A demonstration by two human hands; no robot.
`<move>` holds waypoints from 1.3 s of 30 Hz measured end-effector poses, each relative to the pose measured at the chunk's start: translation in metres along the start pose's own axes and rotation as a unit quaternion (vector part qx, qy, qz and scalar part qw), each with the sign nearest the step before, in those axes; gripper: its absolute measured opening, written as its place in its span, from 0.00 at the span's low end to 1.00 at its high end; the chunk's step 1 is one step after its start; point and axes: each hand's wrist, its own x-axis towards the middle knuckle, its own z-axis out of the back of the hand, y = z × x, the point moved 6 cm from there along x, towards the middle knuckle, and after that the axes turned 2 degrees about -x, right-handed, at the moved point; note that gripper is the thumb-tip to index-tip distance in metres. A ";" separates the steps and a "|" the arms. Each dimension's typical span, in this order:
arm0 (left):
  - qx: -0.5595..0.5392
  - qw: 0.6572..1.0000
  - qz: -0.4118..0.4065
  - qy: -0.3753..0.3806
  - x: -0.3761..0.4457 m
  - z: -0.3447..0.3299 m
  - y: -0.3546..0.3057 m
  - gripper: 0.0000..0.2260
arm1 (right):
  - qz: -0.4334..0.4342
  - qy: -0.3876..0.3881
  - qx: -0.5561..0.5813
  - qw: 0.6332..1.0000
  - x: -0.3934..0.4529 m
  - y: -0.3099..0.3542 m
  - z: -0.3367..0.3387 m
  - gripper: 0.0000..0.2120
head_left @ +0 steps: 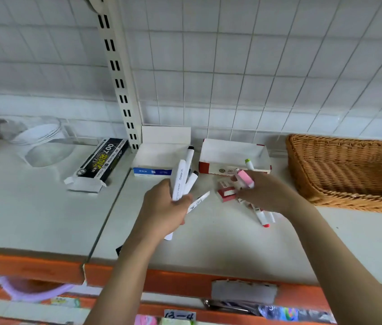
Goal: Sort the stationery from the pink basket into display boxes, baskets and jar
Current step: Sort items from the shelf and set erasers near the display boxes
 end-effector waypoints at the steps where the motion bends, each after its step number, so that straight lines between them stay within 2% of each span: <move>1: 0.002 1.000 0.001 -0.002 0.000 -0.001 0.000 0.03 | -0.011 0.013 0.047 0.999 -0.002 -0.002 0.001 0.07; 4: 0.002 1.000 0.000 -0.009 0.001 -0.002 -0.001 0.02 | -0.048 0.029 0.182 0.982 -0.003 -0.012 0.005 0.09; 7: -0.010 1.000 -0.002 -0.011 0.000 -0.003 0.000 0.03 | -0.055 0.019 0.232 0.971 -0.007 -0.019 0.009 0.10; 13: -0.002 1.000 -0.010 -0.017 0.001 0.007 0.008 0.05 | -0.043 -0.004 0.209 0.977 -0.017 -0.013 0.007 0.08; 15: 0.011 0.999 -0.006 -0.034 0.001 0.020 0.014 0.05 | -0.023 -0.014 0.202 0.979 -0.018 0.007 -0.002 0.06; 22: 0.052 0.996 0.010 -0.079 -0.005 0.079 0.042 0.06 | 0.044 -0.007 0.177 0.983 -0.006 0.093 -0.052 0.09; 28: 0.063 0.994 0.022 -0.082 -0.007 0.127 0.069 0.06 | 0.043 0.016 0.165 0.985 0.019 0.141 -0.076 0.08; 33: 0.008 0.998 0.014 -0.068 -0.004 0.141 0.076 0.05 | 0.024 -0.026 0.079 0.996 0.019 0.144 -0.069 0.10; 35: 0.003 0.998 0.003 -0.057 -0.003 0.136 0.071 0.06 | 0.028 -0.040 0.093 0.994 0.008 0.138 -0.060 0.12; 37: -0.014 0.999 -0.011 -0.043 -0.002 0.125 0.061 0.08 | 0.039 -0.029 0.135 0.990 -0.005 0.128 -0.053 0.15; 39: -0.021 0.999 -0.030 -0.036 -0.001 0.110 0.048 0.09 | 0.056 -0.016 0.131 0.990 -0.018 0.114 -0.049 0.20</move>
